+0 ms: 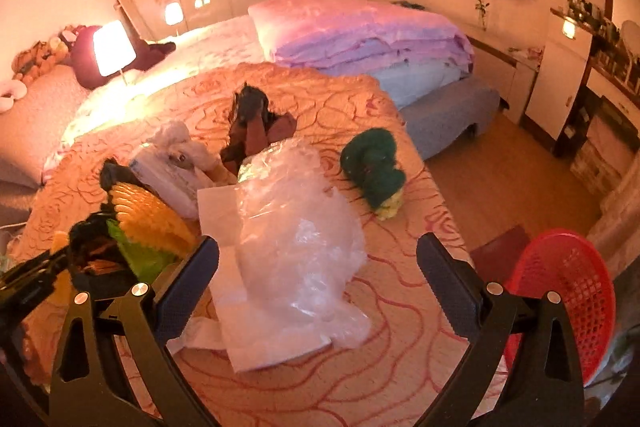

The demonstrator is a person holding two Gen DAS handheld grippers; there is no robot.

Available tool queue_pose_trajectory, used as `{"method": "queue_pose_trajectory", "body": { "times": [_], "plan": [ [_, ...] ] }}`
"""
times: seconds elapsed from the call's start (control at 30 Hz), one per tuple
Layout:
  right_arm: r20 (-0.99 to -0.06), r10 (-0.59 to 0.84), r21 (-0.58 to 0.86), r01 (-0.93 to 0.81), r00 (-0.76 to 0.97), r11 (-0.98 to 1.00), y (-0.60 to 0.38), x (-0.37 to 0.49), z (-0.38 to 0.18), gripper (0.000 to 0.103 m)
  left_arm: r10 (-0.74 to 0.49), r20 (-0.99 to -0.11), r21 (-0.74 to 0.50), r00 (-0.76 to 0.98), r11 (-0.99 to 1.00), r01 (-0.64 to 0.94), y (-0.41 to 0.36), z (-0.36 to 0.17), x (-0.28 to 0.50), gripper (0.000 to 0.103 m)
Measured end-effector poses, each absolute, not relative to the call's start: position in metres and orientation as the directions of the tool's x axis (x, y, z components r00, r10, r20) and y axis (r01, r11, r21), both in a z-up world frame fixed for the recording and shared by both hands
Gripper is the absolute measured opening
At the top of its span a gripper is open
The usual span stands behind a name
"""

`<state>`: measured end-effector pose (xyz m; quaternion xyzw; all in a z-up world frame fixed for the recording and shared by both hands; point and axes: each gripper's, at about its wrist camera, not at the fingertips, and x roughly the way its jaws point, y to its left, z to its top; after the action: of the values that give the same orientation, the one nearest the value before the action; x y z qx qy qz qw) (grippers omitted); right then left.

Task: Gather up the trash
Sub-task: 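Grasp the yellow foam net with the left tool while the right tool grasps the clear plastic bag, then carry the foam net and plastic bag over the red wastebasket with both tools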

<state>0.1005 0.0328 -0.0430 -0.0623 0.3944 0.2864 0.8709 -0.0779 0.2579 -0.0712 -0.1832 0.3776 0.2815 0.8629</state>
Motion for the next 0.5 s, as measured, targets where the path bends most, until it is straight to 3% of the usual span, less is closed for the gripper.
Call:
{"method": "queue_pose_trajectory", "body": {
  "times": [0.13,0.27,0.5],
  "plan": [
    [-0.750,0.456,0.120,-0.578,0.480,0.807,0.042,0.103,-0.052,0.068,0.357,-0.745,-0.104,0.564,0.773,-0.626,0.258,-0.066,-0.080,0.028],
    [-0.750,0.464,0.121,-0.592,0.472,0.797,0.045,0.101,-0.057,0.049,0.359,-0.740,-0.105,0.569,0.774,-0.625,0.257,-0.062,-0.079,0.024],
    [-0.718,0.488,0.133,-0.591,0.496,0.796,0.035,0.090,-0.040,0.044,0.382,-0.695,-0.097,0.609,0.789,-0.607,0.250,-0.043,-0.082,0.022]
  ]
}}
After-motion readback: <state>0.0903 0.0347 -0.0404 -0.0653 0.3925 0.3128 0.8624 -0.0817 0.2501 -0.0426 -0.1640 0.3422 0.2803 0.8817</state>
